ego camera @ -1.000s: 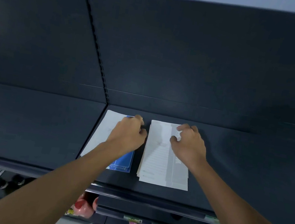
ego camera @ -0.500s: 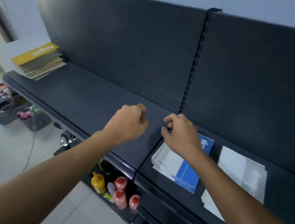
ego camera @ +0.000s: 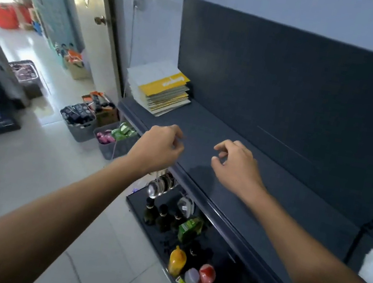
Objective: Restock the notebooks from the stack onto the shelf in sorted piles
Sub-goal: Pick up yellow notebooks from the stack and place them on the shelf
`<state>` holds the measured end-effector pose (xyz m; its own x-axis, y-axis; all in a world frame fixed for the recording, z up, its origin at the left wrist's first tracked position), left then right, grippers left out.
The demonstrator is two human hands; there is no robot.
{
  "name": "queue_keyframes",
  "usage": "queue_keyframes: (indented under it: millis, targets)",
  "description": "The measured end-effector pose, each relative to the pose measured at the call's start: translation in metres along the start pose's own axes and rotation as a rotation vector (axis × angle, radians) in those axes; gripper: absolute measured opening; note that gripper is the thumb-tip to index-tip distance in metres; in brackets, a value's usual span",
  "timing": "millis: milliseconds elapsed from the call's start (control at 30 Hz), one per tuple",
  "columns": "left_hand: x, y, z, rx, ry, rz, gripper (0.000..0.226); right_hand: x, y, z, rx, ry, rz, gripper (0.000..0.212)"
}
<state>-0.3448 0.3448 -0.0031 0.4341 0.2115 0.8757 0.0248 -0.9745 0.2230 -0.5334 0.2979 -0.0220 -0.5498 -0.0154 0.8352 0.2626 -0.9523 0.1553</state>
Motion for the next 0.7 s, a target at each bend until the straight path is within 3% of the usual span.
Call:
queue_keyframes:
  millis: [267, 700]
  targets:
    - [0.053, 0.006, 0.135, 0.116, 0.009, -0.056, 0.027, -0.076, 0.071, 0.111, 0.105, -0.007, 0.056, 0.017]
    - [0.098, 0.087, 0.254, 0.114, -0.013, -0.064, 0.027, -0.153, 0.196, 0.192, 0.135, 0.025, 0.067, 0.017]
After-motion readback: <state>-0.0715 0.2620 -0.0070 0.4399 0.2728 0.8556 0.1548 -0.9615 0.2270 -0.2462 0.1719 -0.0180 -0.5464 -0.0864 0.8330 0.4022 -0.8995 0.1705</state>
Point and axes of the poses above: each hand's wrist, its own y-axis towards the middle knuckle, its own x-axis out of the back of the hand, z = x × y, the point moved 9 cm from there along y, towards the middle knuckle, and after that the axes turned 6 degrees about -x, right-handed, at the moved point
